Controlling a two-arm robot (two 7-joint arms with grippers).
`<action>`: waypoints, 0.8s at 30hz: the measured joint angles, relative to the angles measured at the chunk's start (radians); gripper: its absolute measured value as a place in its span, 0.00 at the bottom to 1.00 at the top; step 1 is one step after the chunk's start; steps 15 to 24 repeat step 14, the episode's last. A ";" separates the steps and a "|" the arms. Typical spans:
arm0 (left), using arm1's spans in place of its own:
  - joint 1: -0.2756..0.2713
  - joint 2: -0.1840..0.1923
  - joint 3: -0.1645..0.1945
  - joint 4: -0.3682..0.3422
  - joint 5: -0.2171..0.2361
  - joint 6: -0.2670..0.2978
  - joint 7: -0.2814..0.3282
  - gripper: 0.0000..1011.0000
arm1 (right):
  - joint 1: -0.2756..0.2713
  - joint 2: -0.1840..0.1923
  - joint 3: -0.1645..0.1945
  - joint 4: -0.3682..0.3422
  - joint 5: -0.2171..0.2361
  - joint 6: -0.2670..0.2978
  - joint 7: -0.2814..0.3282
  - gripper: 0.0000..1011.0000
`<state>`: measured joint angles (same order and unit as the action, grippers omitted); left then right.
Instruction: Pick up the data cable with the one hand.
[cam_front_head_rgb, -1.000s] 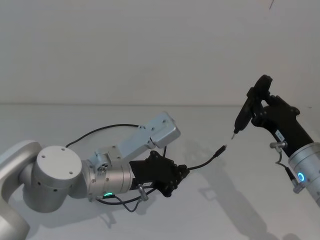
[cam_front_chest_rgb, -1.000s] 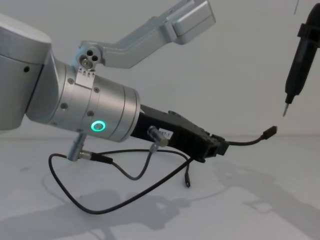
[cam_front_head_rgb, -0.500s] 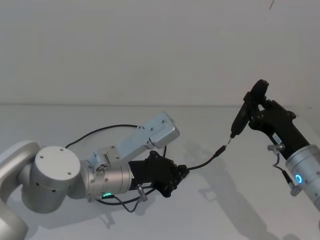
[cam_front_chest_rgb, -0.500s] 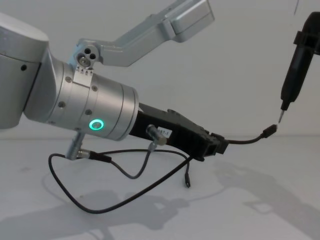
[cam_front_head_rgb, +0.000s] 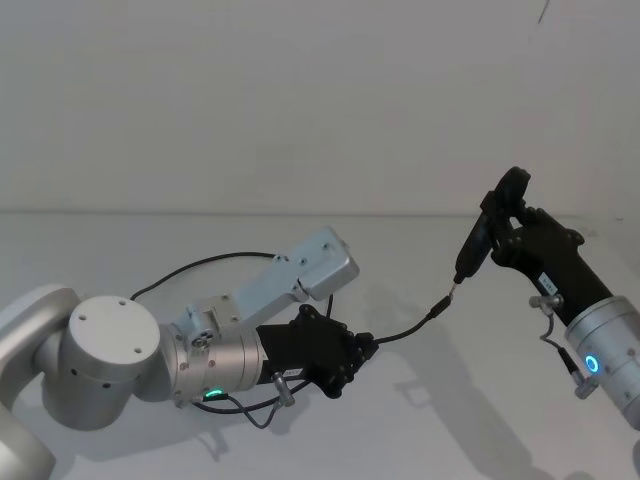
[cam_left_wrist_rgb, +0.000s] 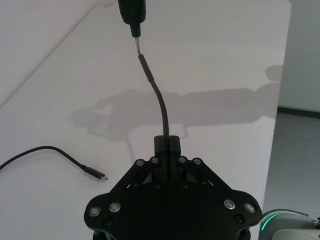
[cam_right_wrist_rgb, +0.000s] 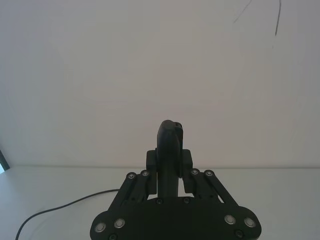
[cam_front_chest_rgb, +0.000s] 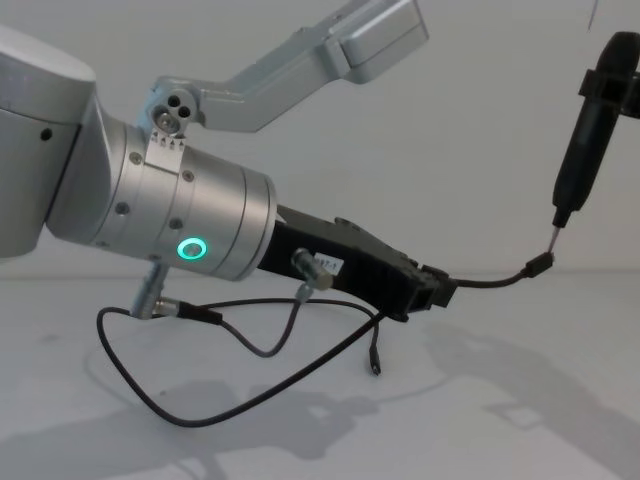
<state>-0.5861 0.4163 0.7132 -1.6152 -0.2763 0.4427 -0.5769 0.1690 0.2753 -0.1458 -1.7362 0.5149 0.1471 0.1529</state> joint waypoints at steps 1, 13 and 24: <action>0.000 0.000 0.000 0.000 0.000 0.000 0.000 0.04 | 0.000 0.001 -0.001 0.000 0.001 0.000 0.000 0.28; 0.000 0.001 0.000 -0.001 0.000 0.000 0.000 0.04 | 0.001 0.004 -0.006 0.002 0.005 -0.001 -0.004 0.28; 0.000 0.001 0.000 -0.001 0.000 0.000 0.000 0.04 | 0.001 0.005 -0.006 0.003 0.006 -0.001 -0.004 0.28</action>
